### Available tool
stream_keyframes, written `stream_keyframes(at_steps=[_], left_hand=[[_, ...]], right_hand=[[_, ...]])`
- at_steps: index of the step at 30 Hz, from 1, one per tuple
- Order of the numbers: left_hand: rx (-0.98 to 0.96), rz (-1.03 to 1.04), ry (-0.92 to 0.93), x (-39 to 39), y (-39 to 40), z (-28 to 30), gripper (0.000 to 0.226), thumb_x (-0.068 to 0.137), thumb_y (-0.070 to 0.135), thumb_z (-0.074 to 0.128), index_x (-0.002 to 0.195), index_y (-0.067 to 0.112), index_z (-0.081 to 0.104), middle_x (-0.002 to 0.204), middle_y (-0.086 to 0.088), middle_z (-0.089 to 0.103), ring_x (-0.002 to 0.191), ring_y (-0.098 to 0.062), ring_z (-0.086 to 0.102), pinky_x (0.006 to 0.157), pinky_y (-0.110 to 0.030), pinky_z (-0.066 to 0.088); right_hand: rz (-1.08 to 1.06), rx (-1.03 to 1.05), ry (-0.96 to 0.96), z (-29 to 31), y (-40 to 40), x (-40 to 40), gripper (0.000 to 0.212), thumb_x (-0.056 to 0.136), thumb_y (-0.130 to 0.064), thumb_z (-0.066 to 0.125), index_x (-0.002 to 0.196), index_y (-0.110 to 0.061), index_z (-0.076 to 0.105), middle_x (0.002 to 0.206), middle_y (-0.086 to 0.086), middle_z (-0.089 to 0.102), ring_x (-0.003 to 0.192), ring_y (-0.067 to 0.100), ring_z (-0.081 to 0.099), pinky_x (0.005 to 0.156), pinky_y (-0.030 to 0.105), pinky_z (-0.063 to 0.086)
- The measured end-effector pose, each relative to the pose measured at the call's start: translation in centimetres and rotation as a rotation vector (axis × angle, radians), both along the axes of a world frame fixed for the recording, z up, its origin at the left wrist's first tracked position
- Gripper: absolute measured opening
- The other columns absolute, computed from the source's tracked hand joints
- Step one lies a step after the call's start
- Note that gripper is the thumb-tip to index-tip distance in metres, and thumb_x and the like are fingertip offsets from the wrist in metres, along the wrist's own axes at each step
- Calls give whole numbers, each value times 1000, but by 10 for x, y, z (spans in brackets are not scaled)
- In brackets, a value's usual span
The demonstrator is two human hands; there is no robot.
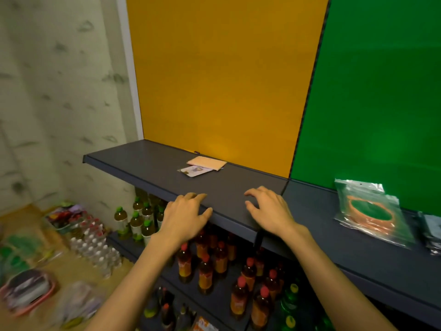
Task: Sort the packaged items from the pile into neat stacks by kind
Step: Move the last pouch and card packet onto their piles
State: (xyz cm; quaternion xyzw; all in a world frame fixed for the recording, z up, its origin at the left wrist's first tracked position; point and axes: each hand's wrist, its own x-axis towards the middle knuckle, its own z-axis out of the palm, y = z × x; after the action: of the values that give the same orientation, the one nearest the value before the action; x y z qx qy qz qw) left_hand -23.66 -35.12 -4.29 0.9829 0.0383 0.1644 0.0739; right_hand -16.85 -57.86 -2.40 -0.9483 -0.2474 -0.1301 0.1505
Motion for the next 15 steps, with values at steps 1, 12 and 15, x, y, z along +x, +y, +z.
stream_keyframes(at_steps=[1,12,15], left_hand=[[3,2,2,8,12,0,59,94,60,40,146,31,44,142,2,53,124,-25,54,92,-44,51],[-36,42,137,132,147,14,58,94,61,40,144,32,45,139,-2,55,125,-27,53,97,-45,48],[-58,28,130,165,164,11,53,95,60,42,138,31,52,134,-1,58,120,-26,55,94,-42,48]], right_hand=[[2,4,1,-1,13,9,36,98,-38,48,132,-27,55,129,1,58,115,25,57,94,43,45],[-80,62,35,5,124,124,35,97,-39,50,131,-30,54,128,-1,57,116,21,56,97,40,45],[-111,71,38,2,140,147,36,97,-39,51,132,-30,54,128,-1,57,117,20,56,97,40,45]])
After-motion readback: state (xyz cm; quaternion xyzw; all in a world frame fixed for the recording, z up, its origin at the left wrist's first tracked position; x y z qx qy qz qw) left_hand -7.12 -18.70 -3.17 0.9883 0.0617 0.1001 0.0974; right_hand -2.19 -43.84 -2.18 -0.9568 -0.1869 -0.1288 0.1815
